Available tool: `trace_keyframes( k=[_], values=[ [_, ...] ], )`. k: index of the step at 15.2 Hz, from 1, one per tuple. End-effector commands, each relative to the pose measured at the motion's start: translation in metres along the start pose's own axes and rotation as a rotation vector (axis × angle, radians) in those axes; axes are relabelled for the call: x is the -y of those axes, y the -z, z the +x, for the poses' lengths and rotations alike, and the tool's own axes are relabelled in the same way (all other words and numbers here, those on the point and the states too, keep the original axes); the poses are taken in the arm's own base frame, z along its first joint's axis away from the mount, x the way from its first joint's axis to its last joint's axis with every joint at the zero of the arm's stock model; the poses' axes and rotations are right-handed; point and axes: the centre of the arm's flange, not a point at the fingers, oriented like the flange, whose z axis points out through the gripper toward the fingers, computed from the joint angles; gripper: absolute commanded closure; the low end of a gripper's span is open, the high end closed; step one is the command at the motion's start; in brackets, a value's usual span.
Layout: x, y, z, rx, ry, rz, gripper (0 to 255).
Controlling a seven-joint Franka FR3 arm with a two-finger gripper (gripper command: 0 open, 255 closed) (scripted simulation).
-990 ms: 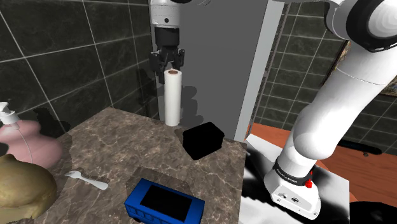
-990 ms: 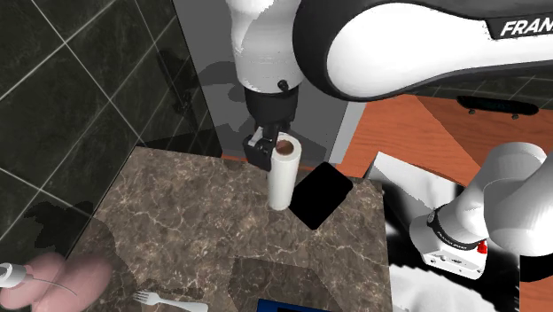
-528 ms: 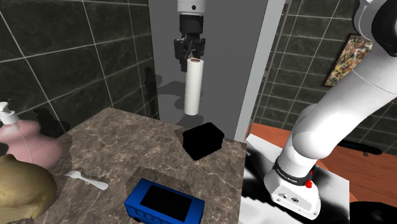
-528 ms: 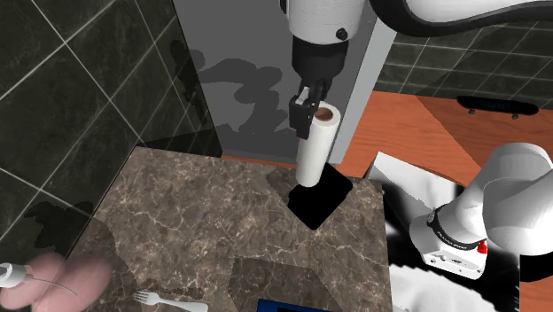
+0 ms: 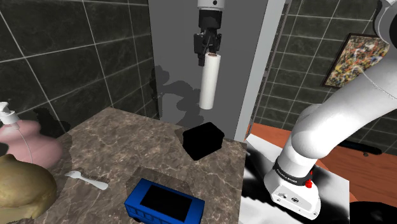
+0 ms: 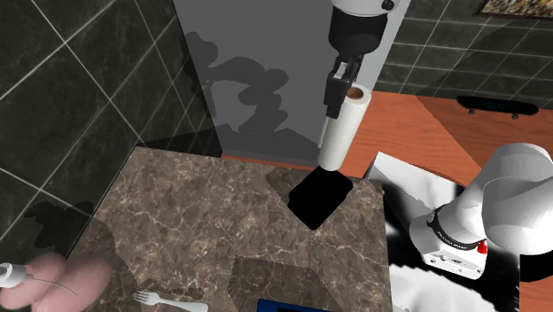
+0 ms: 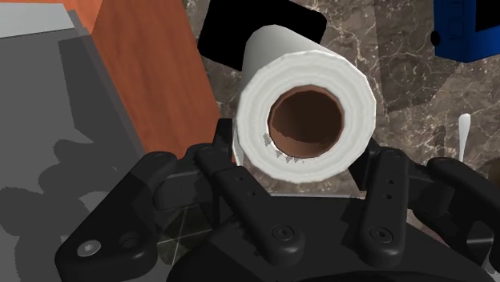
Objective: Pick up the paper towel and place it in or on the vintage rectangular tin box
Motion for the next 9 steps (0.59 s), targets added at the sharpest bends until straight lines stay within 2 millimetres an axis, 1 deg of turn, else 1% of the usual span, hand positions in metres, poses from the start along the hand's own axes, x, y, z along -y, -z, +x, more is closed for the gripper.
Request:
trace_keyframes(
  k=[1,9],
  values=[
    [-0.002,-0.01,0.0,0.0,0.0,0.0,255],
    [-0.004,-0.053,0.002,0.0,0.0,0.0,255]
  ],
)
